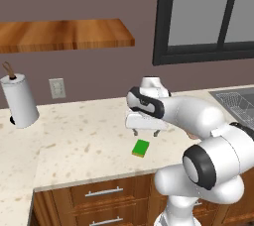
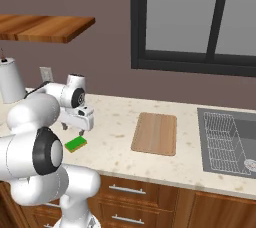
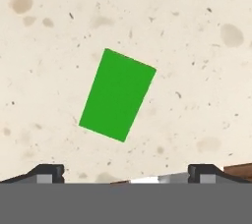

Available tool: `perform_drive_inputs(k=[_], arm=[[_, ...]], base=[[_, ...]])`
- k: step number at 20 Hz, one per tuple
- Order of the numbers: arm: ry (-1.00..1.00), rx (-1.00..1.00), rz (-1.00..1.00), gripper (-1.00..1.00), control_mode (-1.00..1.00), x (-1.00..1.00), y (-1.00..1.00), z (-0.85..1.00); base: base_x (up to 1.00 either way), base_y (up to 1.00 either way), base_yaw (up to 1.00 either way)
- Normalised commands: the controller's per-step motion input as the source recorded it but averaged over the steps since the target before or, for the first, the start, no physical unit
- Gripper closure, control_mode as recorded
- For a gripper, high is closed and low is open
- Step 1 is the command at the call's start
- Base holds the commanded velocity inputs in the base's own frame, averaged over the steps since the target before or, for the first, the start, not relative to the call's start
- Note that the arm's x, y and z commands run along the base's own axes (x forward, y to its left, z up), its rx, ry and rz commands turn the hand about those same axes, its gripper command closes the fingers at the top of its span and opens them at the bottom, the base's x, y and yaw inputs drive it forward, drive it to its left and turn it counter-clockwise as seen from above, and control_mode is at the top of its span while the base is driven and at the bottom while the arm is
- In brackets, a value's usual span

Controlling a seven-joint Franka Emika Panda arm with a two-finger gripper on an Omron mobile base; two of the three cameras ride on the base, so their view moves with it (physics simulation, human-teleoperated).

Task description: Pick up the sponge from the counter and clean the cutting board by briefly scrubbing or pressing down on the cutting board. Once finished, release the sponge.

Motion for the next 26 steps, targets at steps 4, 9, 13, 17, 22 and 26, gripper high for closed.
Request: perform_drive_inputs(k=[4,9,13,17,22,26], arm=[[0.0,-0.06,-0.38,-1.0,-1.0,0.0,0.0,-0.16],[0.0,-0.11,-0.34,-1.0,-1.0,0.0,0.0,-0.19],[0.0,-0.1,-0.13,-1.0,-1.0,0.0,0.06,-0.16],[-0.01,-0.05,0.0,-1.0,-1.0,0.0,0.22,-0.18],[0.0,-0.03,0.0,-1.0,-1.0,0.05,0.24,-0.27],[0.0,0.0,0.0,-1.0,-1.0,0.03,0.0,-0.15]], base=[[0.0,0.0,0.0],[0.0,0.0,0.0],[0.0,0.0,0.0],[0.0,0.0,0.0],[0.0,0.0,0.0],[0.0,0.0,0.0]])
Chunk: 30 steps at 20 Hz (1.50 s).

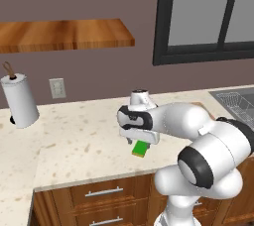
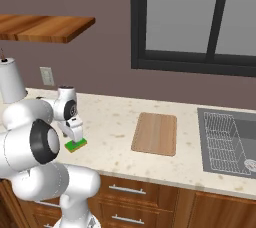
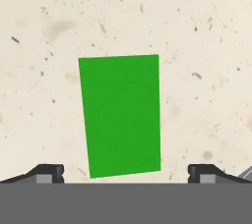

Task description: Pick up the sponge from the counter and clean the cutting board by briefly scrubbing or pressing down on the cutting board. Once finished, release the sponge.

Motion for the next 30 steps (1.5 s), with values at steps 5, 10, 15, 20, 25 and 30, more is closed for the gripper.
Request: perform_drive_inputs(k=[5,10,15,20,25,30], arm=[[0.0,0.0,0.0,-1.0,-1.0,0.0,-0.17,-0.01],[0.0,0.0,0.0,-1.0,-1.0,0.0,-0.2,-0.03],[-0.01,0.0,0.0,-1.0,-1.0,0.04,0.0,-0.2],[-0.01,0.0,0.0,-1.0,-1.0,0.02,0.0,-0.21],[0.0,0.0,0.0,-1.0,-1.0,0.11,0.0,-0.07],[-0.01,0.0,0.0,-1.0,-1.0,0.1,0.0,-0.03]], base=[[0.0,0.0,0.0],[0.0,0.0,0.0],[0.0,0.0,0.0],[0.0,0.0,0.0],[0.0,0.0,0.0],[0.0,0.0,0.0]])
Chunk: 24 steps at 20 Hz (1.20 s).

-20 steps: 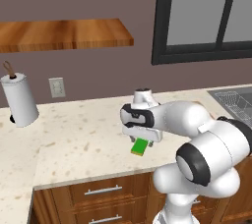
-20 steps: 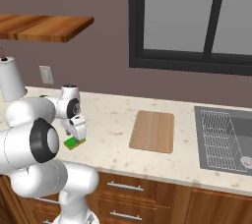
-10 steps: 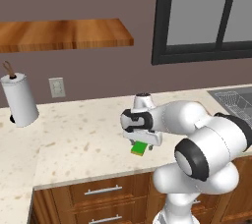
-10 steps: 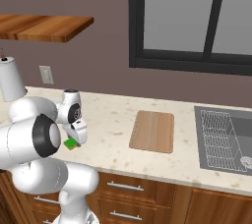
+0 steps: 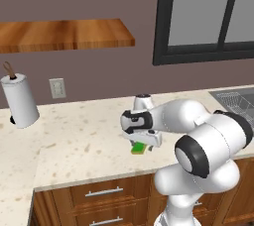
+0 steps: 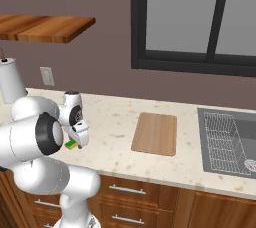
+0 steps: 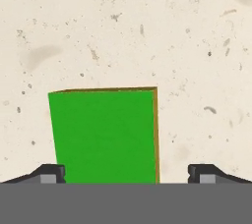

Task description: Pick up the sponge from the counter and clean the cutting board by briefly scrubbing or pressing down on the cutting board. Once finished, release the sponge.

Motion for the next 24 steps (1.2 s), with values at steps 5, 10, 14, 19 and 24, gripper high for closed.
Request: perform_drive_inputs(k=[5,10,14,19,24], arm=[[-0.01,0.0,0.0,-1.0,-1.0,0.02,0.0,0.0],[0.0,0.0,0.0,-1.0,-1.0,-0.02,0.0,0.0],[0.0,0.0,0.0,-1.0,-1.0,-0.02,0.0,0.0],[0.0,0.0,0.0,-1.0,-1.0,0.0,0.0,0.0],[0.0,0.0,0.0,-1.0,-1.0,0.0,0.0,0.0]], base=[[0.0,0.0,0.0],[0.0,0.0,0.0],[0.0,0.0,0.0],[0.0,0.0,0.0],[0.0,0.0,0.0]])
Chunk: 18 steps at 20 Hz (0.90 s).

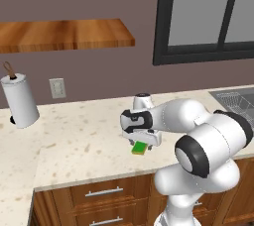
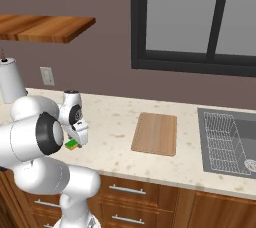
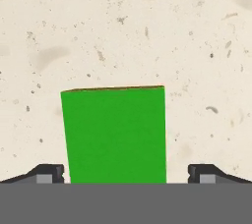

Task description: Pick up the sponge from the counter and clean the cutting board by briefly scrubbing or pressing down on the cutting board. Once finished, release the sponge.

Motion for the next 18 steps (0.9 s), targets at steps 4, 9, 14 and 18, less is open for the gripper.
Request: perform_drive_inputs(k=[4,9,14,18], arm=[[0.0,0.0,0.0,-1.0,-1.0,0.0,0.0,0.01],[0.0,0.0,0.0,-1.0,-1.0,-0.07,0.0,0.04],[0.0,0.0,0.0,-1.0,-1.0,0.02,0.0,-0.03],[0.0,0.0,0.0,-1.0,-1.0,0.0,0.0,-0.21]], base=[[0.0,0.0,0.0],[0.0,0.0,0.0],[0.0,0.0,0.0],[0.0,0.0,0.0]])
